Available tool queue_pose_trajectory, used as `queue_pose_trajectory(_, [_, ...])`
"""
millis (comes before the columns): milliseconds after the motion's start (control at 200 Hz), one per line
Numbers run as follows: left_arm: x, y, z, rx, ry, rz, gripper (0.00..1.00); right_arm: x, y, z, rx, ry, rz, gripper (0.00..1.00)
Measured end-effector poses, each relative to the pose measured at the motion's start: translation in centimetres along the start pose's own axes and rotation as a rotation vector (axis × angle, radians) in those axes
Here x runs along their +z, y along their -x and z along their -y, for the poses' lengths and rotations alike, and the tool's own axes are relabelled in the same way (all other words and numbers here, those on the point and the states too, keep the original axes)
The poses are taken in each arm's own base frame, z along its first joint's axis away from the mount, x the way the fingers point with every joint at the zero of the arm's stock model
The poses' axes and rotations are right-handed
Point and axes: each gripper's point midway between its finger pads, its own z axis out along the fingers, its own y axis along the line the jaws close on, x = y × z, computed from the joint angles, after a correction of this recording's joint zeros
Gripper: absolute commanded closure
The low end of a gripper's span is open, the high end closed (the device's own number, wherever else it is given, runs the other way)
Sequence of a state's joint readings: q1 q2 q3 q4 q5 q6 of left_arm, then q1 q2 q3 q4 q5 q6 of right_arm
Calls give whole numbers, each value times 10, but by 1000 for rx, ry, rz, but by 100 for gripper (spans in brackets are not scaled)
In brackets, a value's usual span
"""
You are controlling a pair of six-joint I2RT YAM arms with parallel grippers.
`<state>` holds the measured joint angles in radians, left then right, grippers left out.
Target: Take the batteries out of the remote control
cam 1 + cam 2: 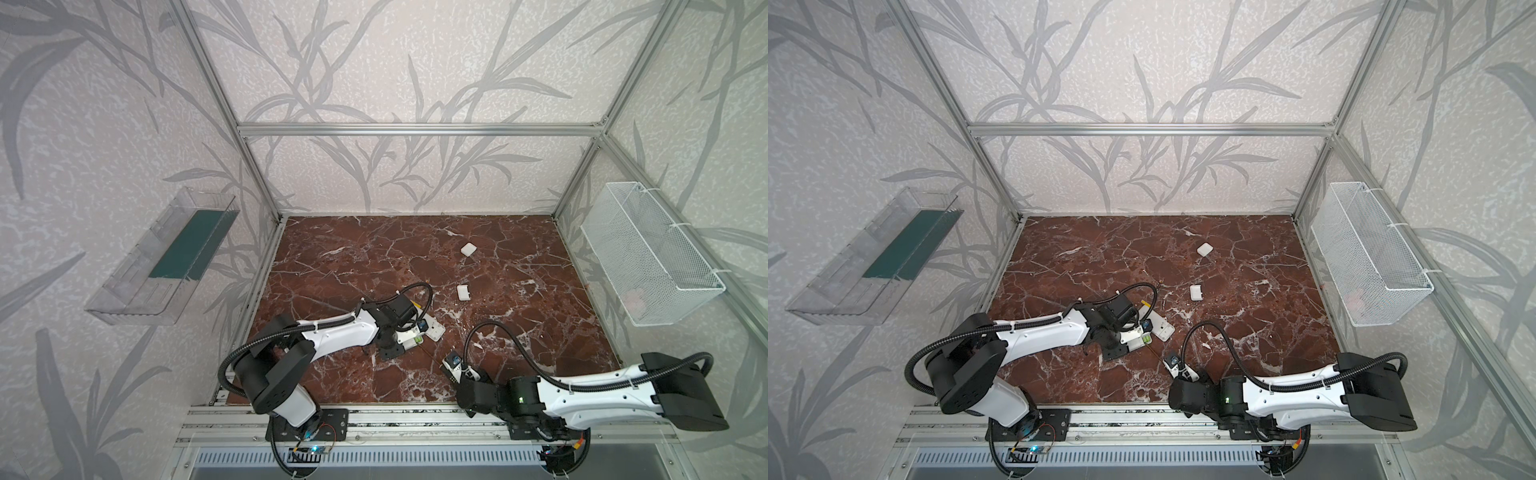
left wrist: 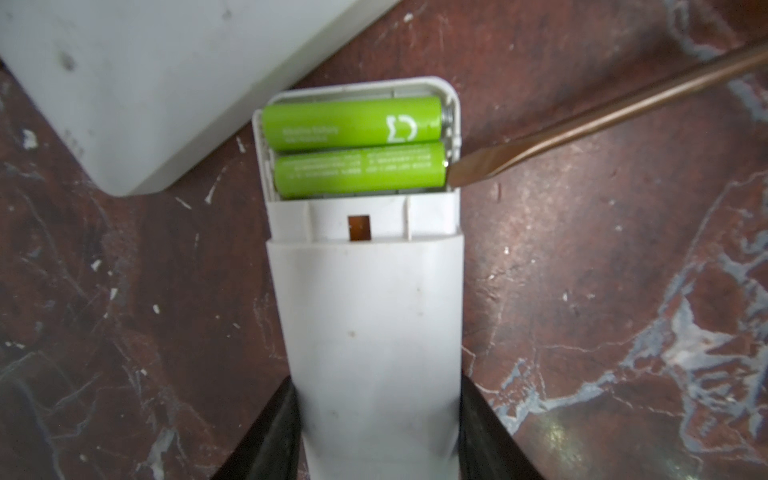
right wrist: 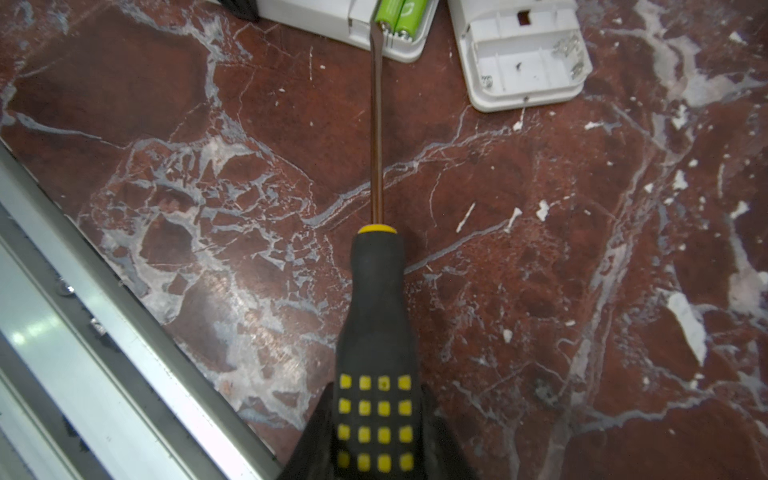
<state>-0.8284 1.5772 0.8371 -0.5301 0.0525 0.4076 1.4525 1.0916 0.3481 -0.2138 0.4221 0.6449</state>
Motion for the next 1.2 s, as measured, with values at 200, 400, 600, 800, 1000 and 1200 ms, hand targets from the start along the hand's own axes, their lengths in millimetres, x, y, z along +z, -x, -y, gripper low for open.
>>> queue_pose_trajectory(200, [0, 0, 0, -1, -1, 0, 73, 8, -7, 1, -6, -13, -3, 100])
queue_pose_trajectory(400, [0, 0, 0, -13, 0, -1, 73, 10, -5, 0, -5, -19, 20, 100])
queue_pose_trajectory(600, [0, 0, -1, -27, 5, 0, 74, 12, -3, 0, -2, -24, 34, 100])
queue_pose_trajectory(800, [0, 1, -6, -37, 26, -5, 74, 17, 1, -1, 3, -37, 57, 100])
queue_pose_trajectory(1000, [0, 0, -12, -40, 56, -8, 74, 19, 9, -1, -26, -54, 95, 100])
queue_pose_trajectory(1200, [1, 5, -5, 6, 29, 9, 74, 14, 19, 13, -60, -112, 143, 100])
